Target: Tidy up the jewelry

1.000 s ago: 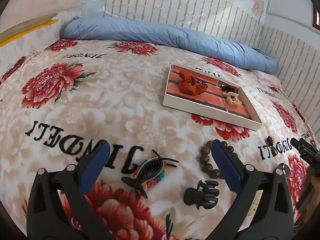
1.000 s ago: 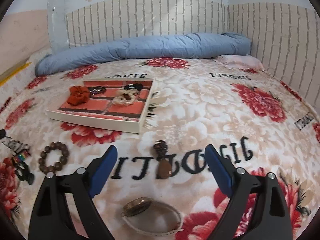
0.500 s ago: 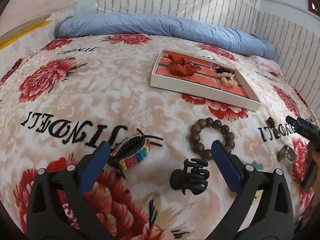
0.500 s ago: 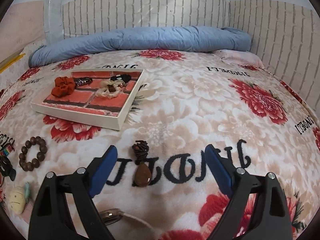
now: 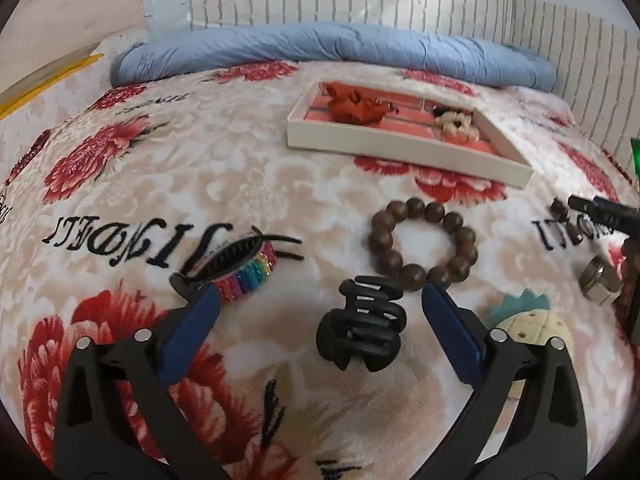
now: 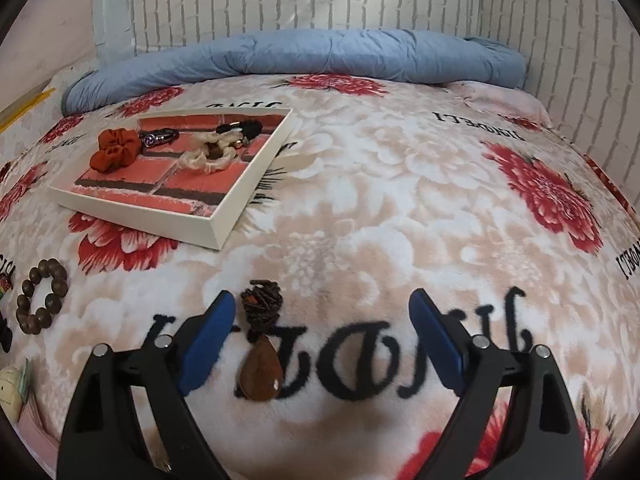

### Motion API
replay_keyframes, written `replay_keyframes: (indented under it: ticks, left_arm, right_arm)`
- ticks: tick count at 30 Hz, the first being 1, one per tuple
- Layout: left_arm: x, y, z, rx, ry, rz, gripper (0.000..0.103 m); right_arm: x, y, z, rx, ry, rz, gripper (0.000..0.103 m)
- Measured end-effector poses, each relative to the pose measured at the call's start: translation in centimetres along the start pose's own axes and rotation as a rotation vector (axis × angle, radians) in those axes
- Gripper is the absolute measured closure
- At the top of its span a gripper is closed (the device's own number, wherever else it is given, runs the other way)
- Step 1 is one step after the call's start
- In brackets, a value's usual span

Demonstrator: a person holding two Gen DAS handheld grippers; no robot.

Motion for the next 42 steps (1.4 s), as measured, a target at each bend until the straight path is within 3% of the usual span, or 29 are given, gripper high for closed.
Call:
replay_keyframes:
  ticks: [5,9,11,14,18,21,25,42]
  left_arm:
    - [-0.1,1.2,0.0,-0.034,-0.042,-0.028,0.027]
    - [0.1,1.8,-0.2,-0.054,-0.051,-0.046,0.036]
    - [0.3,1.9,-0.3,-0.058,-0.047,-0.059,0.040]
    - [0.7,2.1,-0.4,-0.068,-0.044,-0.082,0.048]
    - [1.3,2.4,-0.6,-0.086,-0.037,-0.104,0.062]
    - [1.4,2.4,-0.7,-0.089,-0.036,-0.111,0.067]
    - [1.4,2.5,-0.7,-0.093,-0.037,-0.114,0.068]
    - [1.7,2.0,-0.2,-0.079,-0.011,-0.103,0.068]
  right_arm:
    - [-0.9,1.0,0.4,-0.021,-0.033,-0.003,0.017]
    - [-0.8,2.1,-0.2,-0.063,-0.017,0.015,0.031]
    - [-0.9,2.5,-0.5,-0.076,-0.005,0.034,0.031]
    - [-1.2,2.7,-0.6,-0.083,-0.014,0.035,0.044]
    - [-1.6,2.7,-0.7,-0.088,-0.037,0.035,0.053]
    - [-1.7,2.6,-0.7,-0.088,-0.040,0.035,0.064]
    - [-1.6,2.7,-0.9,-0.099,-0.029,0.044,0.077]
    - [-1.3,2.1,-0.5,-0.080,-0.019,0.052,0.080]
Point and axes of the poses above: each gripper's, at about its wrist camera, not at the fingertips, and y roughly the way its jaws point, x to its right, z to its top, the point moved 10 cm from there along y, roughly the way its jaws point, and after that the axes turned 11 degrees about -y, right-handed, at the moved point
